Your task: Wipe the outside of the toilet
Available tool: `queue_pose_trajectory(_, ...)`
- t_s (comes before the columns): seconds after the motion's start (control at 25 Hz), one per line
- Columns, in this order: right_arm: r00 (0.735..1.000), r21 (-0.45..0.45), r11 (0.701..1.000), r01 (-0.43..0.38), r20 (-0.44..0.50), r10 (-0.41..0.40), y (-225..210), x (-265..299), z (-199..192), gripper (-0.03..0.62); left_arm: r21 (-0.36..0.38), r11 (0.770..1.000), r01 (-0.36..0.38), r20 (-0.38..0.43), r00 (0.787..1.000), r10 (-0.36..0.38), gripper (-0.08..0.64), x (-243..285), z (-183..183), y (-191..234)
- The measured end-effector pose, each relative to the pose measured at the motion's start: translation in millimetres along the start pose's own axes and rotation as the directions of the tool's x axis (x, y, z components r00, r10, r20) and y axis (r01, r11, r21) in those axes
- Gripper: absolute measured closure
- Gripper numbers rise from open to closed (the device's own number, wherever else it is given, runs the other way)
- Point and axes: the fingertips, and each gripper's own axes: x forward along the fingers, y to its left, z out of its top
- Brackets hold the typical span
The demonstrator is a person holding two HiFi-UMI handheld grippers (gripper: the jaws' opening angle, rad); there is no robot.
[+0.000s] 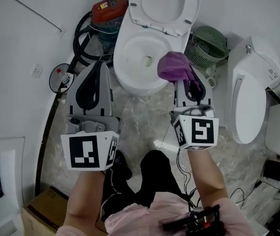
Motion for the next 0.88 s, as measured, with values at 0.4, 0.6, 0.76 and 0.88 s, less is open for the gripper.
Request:
queue_pose_trajectory(0.4,0.996,0.01,0.997,-0.081,0.04,0.08,-3,-37,190,0.509,-0.007,0.999,-0.044,0.008,0.999,0.044,0.551,-20,191,-20)
queue_pose_trajectory(0.6,0.992,0.005,0.995,-0.104,0.079,0.103,-13,-50,248,0.509,0.019,0.998,-0.068,0.042,0.997,0.067,0.551,-29,247,-35)
queue_pose_trajectory(0.76,0.988,0.004,0.993,-0.114,0.105,0.113,-16,-63,274,0.509,0.018,0.997,-0.073,0.054,0.996,0.071,0.551,-37,268,-48)
queue_pose_trajectory(0.88,0.985,-0.001,0.993,-0.118,0.125,0.117,-19,-74,293,0.509,0.025,0.997,-0.069,0.061,0.996,0.067,0.551,-43,284,-58)
